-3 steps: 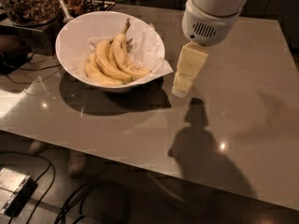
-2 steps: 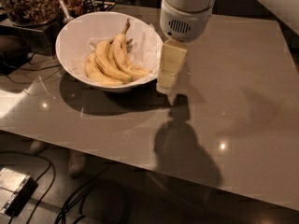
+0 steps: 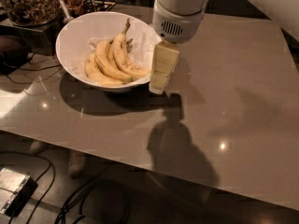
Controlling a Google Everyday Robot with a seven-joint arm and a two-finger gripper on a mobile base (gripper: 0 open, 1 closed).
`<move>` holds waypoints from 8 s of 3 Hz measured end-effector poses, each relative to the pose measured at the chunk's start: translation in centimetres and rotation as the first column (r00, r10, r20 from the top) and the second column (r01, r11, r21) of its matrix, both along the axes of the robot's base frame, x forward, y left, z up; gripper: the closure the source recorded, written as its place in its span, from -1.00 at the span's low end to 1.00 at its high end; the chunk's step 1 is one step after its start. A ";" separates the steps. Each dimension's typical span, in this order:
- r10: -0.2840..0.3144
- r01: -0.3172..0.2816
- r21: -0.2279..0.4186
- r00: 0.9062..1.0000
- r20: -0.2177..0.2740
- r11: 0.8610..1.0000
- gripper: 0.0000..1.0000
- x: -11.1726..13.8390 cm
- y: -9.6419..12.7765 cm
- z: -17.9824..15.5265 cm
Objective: Pick banana from white bowl
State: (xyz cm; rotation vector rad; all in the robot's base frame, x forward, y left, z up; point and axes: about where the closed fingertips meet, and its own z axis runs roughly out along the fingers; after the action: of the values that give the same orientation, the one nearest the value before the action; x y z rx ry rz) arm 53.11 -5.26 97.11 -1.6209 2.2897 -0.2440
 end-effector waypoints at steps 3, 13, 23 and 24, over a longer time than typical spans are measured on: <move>0.056 -0.052 0.078 0.997 -0.051 0.996 -1.00 4.2 8.1 -0.6; -0.245 0.277 0.108 0.940 -0.239 0.955 -0.16 13.3 10.2 -7.5; 0.159 -0.050 0.353 0.944 -0.288 0.934 1.00 3.0 4.8 -0.9; 0.142 -0.027 0.358 0.944 -0.297 0.933 1.00 1.1 2.6 -0.3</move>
Offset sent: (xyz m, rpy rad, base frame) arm 0.0612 0.1215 -0.0099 0.0857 0.1263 0.0869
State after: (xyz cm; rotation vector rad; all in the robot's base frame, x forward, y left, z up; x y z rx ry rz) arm 54.20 -2.66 96.77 -1.6562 2.3062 0.4586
